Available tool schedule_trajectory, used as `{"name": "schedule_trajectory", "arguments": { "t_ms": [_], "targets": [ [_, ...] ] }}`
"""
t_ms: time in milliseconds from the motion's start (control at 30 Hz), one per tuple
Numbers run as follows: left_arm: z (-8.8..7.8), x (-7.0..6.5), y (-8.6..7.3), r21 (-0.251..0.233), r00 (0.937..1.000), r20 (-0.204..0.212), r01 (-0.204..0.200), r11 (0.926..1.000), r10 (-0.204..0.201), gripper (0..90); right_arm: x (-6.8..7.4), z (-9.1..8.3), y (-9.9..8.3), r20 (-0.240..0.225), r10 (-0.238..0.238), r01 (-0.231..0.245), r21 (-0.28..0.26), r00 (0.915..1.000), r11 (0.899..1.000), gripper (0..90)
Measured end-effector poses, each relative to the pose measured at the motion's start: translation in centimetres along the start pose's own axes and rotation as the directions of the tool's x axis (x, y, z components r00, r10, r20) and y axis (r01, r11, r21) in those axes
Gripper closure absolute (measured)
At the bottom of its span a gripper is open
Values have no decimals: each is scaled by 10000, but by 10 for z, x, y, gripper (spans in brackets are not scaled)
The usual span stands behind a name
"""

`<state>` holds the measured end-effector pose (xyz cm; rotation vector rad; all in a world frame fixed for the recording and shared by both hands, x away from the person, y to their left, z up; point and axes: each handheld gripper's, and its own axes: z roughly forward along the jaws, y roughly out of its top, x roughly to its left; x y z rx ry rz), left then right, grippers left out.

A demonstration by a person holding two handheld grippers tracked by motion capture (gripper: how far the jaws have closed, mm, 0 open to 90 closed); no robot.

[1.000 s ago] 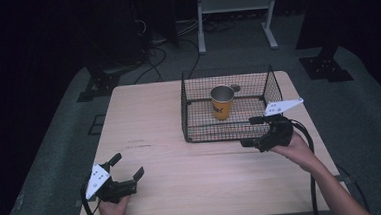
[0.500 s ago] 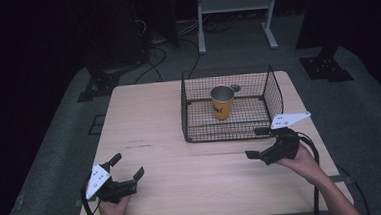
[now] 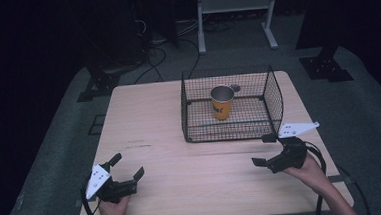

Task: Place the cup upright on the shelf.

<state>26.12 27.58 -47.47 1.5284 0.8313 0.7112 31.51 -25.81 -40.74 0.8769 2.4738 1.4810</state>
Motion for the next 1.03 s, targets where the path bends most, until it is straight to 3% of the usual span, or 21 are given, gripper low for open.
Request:
{"name": "schedule_trajectory", "arguments": {
  "t_ms": [500, 833, 1033],
  "targets": [
    [0, 0, 0, 8, 10000, -20, 1, 10000, -1, 23, 0, -9, -30, 420, 394, -390, -112, 9983, 9992, 20],
    [0, 0, 0, 17, 10000, -46, 0, 10000, 0, 23, 10, -8, -54, 595, 582, -572, -182, 9965, 9982, 20],
    [1, 0, 0, 36, 10000, -49, -17, 10000, 17, 23, 18, -11, -71, 857, 895, -823, -836, 9923, 9931, 20]
  ]
}}
